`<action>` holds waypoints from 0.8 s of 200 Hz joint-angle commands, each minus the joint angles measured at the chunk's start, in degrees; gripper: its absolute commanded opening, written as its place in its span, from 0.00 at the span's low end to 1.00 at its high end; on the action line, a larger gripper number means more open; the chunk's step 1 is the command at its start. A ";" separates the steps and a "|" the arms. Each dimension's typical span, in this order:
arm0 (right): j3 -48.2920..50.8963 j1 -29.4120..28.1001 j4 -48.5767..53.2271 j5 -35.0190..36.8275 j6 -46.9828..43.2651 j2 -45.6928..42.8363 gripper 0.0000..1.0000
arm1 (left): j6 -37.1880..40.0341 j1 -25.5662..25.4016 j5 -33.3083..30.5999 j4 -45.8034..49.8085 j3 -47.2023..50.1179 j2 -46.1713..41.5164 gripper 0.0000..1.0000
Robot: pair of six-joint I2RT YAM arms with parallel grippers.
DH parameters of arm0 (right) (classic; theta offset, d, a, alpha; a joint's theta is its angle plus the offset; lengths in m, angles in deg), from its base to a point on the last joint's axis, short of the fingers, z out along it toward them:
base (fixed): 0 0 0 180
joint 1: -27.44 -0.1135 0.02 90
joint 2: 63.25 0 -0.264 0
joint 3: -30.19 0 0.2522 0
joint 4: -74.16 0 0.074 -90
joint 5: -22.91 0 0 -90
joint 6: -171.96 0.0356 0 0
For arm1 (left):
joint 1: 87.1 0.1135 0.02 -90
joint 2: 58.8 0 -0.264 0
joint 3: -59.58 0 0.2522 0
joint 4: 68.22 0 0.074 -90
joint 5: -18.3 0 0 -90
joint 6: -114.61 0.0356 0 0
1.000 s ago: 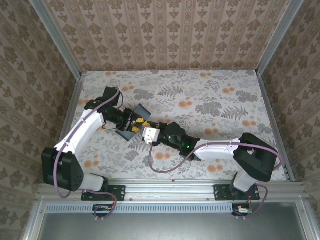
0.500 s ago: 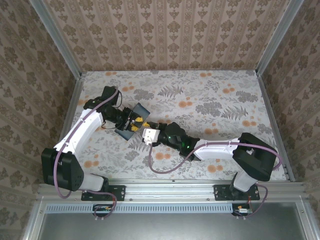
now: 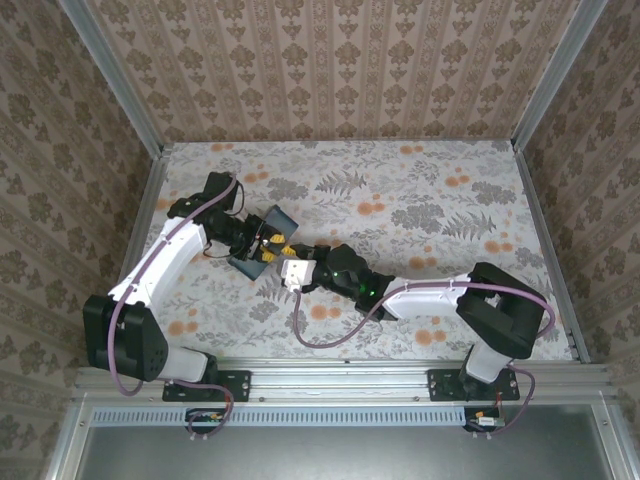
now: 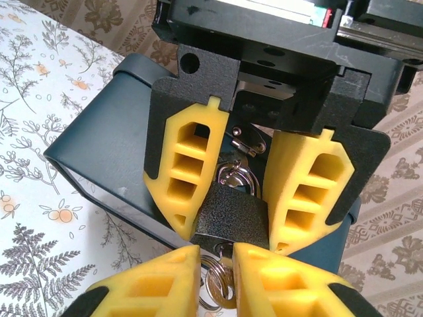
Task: Unlock the padlock with the key
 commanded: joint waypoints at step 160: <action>1.22 3.37 1.90 0.26 -1.61 0.77 0.29 | 0.89 0.55 4.37 -0.39 -2.61 -1.26 0.00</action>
